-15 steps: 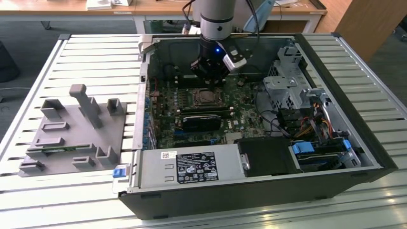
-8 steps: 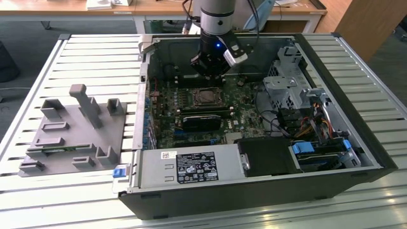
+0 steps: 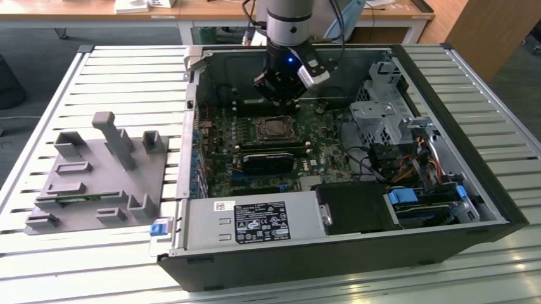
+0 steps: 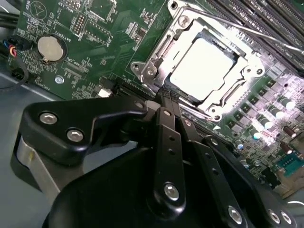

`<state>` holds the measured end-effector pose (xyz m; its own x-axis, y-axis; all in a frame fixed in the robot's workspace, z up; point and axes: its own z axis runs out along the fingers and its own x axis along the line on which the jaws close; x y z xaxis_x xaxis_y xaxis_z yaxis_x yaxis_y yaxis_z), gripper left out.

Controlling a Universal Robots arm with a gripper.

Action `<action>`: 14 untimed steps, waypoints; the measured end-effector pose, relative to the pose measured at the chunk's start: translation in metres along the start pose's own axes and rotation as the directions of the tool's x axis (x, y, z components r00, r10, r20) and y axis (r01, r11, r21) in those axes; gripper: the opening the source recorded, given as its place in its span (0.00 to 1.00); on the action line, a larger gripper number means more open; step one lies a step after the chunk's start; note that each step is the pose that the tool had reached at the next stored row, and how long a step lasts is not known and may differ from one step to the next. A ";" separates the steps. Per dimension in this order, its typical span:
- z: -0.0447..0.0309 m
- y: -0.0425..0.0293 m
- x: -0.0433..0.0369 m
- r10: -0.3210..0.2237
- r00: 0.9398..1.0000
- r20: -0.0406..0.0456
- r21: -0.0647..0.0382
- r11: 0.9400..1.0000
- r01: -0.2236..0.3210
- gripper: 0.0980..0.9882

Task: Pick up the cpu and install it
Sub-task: 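Install the first cpu locking lever, then install the second cpu locking lever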

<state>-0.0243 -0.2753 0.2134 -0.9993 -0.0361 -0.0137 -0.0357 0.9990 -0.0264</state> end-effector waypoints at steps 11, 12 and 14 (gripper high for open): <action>0.0002 -0.0045 0.0000 0.000 1.000 0.000 -0.001 1.000 0.000 0.01; 0.0003 -0.0051 0.0000 0.000 1.000 0.000 -0.001 1.000 0.000 0.01; 0.0003 -0.0068 0.0001 0.000 1.000 0.000 -0.001 1.000 0.000 0.01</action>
<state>-0.0241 -0.2821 0.2133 -0.9993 -0.0361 -0.0138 -0.0357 0.9990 -0.0253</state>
